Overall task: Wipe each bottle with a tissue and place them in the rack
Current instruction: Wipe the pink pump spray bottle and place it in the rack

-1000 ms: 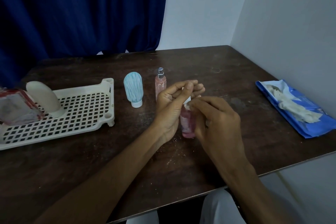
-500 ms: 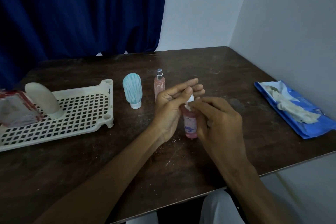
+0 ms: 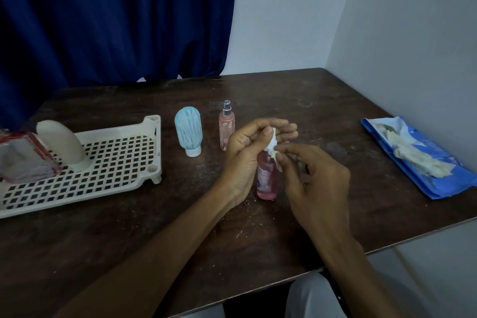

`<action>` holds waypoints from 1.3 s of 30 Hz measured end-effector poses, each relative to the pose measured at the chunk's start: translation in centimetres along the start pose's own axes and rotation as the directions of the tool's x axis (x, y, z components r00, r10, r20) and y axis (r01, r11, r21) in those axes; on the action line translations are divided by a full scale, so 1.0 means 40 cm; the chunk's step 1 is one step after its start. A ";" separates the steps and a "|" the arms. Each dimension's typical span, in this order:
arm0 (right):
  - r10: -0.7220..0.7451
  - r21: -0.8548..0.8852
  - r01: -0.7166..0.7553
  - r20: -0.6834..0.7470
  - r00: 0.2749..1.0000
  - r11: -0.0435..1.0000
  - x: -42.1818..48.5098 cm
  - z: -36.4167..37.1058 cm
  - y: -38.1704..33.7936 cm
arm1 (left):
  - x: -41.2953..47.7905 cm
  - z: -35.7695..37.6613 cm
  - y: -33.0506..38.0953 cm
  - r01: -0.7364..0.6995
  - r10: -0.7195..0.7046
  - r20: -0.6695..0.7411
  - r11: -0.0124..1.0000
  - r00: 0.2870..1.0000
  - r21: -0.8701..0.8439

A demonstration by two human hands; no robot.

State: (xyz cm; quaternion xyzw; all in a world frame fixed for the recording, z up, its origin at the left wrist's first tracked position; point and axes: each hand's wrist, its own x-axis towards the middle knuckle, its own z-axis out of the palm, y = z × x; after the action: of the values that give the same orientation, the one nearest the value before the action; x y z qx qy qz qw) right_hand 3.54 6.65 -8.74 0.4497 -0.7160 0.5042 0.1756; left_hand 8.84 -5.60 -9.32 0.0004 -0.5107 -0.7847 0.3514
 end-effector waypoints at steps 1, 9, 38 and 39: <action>0.014 0.001 -0.014 0.002 1.000 1.000 -0.003 0.000 0.003 | 0.000 0.000 0.001 -0.001 0.001 0.006 1.000 1.000 -0.004; 0.072 -0.009 -0.071 0.033 0.997 0.997 0.001 0.010 0.020 | -0.001 0.000 0.002 -0.011 0.011 0.048 1.000 0.999 0.000; 0.552 0.478 -0.554 0.162 0.818 0.681 -0.068 -0.002 0.058 | -0.133 -0.002 0.046 -0.101 0.031 0.113 0.710 0.993 0.697; 0.550 0.474 -0.556 0.169 0.818 0.682 -0.069 -0.001 0.061 | -0.142 -0.001 0.045 -0.067 0.015 0.078 0.693 0.997 0.718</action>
State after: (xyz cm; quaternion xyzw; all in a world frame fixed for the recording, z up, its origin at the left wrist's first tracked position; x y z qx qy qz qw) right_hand 3.01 8.21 -12.04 0.2456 -0.6621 0.6989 -0.1128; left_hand 14.12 -2.92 -9.95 0.1006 -0.7883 -0.5137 0.3234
